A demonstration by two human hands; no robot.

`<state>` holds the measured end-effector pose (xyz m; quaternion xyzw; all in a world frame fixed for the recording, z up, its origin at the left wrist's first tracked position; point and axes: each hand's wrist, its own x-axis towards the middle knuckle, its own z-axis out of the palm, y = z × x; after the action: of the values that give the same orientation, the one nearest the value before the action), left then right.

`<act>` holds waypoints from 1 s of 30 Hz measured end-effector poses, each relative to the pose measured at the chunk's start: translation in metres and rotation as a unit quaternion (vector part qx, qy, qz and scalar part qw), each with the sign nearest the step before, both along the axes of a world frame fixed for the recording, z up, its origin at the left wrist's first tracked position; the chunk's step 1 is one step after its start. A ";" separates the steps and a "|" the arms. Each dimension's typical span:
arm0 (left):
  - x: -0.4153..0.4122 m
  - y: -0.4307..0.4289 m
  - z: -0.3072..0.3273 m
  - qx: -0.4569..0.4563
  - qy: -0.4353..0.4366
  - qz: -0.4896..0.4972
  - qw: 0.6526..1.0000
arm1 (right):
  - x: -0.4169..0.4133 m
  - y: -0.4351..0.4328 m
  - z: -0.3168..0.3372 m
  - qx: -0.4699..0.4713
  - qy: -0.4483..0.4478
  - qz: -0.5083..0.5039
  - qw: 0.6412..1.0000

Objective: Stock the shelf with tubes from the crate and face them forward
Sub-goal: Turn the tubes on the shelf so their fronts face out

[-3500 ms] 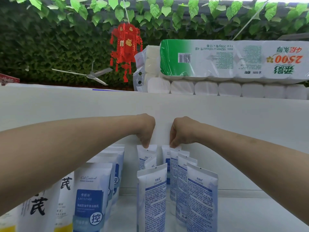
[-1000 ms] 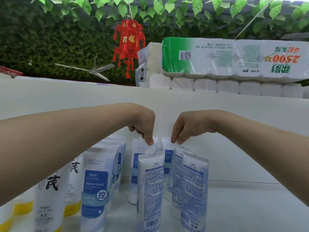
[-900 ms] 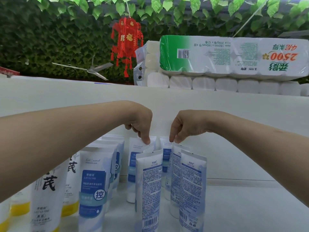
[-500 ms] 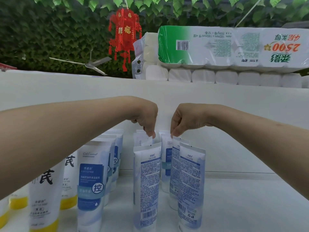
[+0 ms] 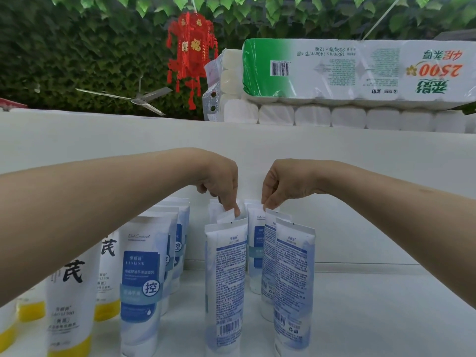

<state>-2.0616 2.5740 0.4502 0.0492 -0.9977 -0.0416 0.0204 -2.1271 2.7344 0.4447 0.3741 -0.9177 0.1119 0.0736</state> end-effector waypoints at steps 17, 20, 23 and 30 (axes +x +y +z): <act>-0.007 -0.006 0.003 -0.019 0.025 -0.001 1.000 | -0.002 0.000 0.003 -0.007 -0.009 -0.007 1.000; -0.009 -0.006 0.003 -0.023 0.021 -0.001 1.000 | -0.001 0.000 0.004 -0.007 -0.012 -0.009 1.000; -0.010 -0.006 0.003 -0.021 0.017 -0.004 1.000 | -0.001 0.001 0.004 -0.004 -0.014 -0.012 1.000; 0.003 -0.009 0.008 0.015 0.006 -0.021 1.000 | 0.005 0.010 0.012 -0.027 -0.028 0.020 0.999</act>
<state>-2.0584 2.5646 0.4577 0.0283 -0.9976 -0.0578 0.0249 -2.1222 2.7448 0.4565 0.3870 -0.9083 0.1484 0.0561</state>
